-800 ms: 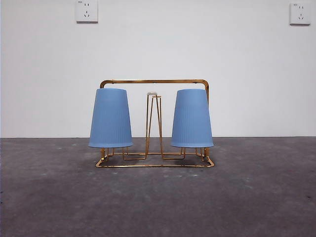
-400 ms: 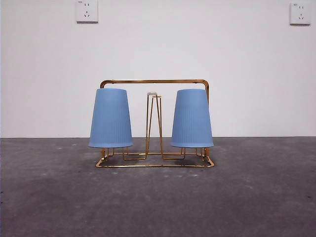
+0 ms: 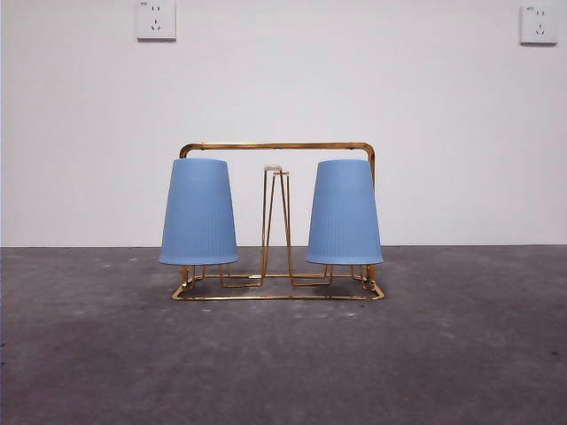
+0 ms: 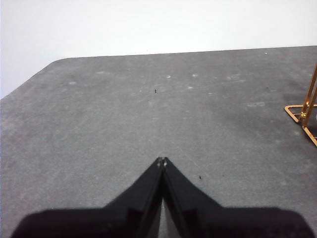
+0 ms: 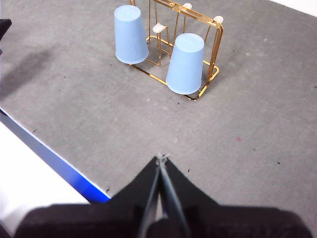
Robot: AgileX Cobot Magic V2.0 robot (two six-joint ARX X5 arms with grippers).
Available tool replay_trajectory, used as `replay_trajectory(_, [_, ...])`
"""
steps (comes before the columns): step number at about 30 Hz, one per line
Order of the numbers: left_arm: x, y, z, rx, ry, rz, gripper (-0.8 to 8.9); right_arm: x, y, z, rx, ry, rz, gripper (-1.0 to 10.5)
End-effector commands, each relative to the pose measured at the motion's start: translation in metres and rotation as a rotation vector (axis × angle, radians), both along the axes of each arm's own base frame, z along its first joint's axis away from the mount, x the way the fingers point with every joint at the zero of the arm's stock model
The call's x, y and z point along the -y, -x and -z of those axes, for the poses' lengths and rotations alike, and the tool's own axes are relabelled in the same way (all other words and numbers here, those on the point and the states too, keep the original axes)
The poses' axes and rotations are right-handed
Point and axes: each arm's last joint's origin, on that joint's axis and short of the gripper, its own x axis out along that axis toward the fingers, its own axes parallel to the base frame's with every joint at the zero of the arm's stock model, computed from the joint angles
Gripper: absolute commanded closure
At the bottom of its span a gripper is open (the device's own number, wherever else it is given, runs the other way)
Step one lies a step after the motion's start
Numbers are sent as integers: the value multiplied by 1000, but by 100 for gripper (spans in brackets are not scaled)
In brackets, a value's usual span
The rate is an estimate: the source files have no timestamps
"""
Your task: Pick up cup 1,put cup 1 in the cup rack,pick up cup 2,put cup 2 in the cup rack
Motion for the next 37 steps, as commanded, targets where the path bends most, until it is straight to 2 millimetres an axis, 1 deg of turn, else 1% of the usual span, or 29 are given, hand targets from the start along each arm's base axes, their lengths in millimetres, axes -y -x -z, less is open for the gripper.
replay_trajectory(1, [0,-1,3,-3,8,-4,816,1,0,2,-19,14,11,946])
replay_trajectory(9, [0,-1,3,-3,8,-4,816,1,0,2,-5,28,16,946])
replay_trajectory(11, [0,-1,3,-3,8,-4,816,5,1,2,40,64,50,946])
replay_trajectory(13, [0,-1,3,-3,8,-4,816,6,-1,0,99,48,97,946])
replay_trajectory(16, [0,-1,3,-3,8,-4,816,6,-8,0,244,-39,174,946])
replay_trajectory(18, [0,-1,3,-3,8,-4,816,6,-14,9,339,-110,226,946])
replay_trajectory(20, [0,-1,3,-3,8,-4,816,7,-21,23,410,-155,288,946])
replay_trajectory(22, [0,-1,3,-3,8,-4,816,9,-30,45,471,-180,350,946])
replay_trajectory(25, [0,-1,3,-3,8,-4,816,11,-42,80,523,-200,398,946])
replay_trajectory(30, [0,-1,3,-3,8,-4,816,17,-57,145,558,-184,483,946])
replay_trajectory(33, [0,-1,3,-3,8,-4,816,19,-62,179,573,-179,513,946])
replay_trajectory(37, [0,-1,3,-3,8,-4,816,19,-64,215,561,-175,517,946])
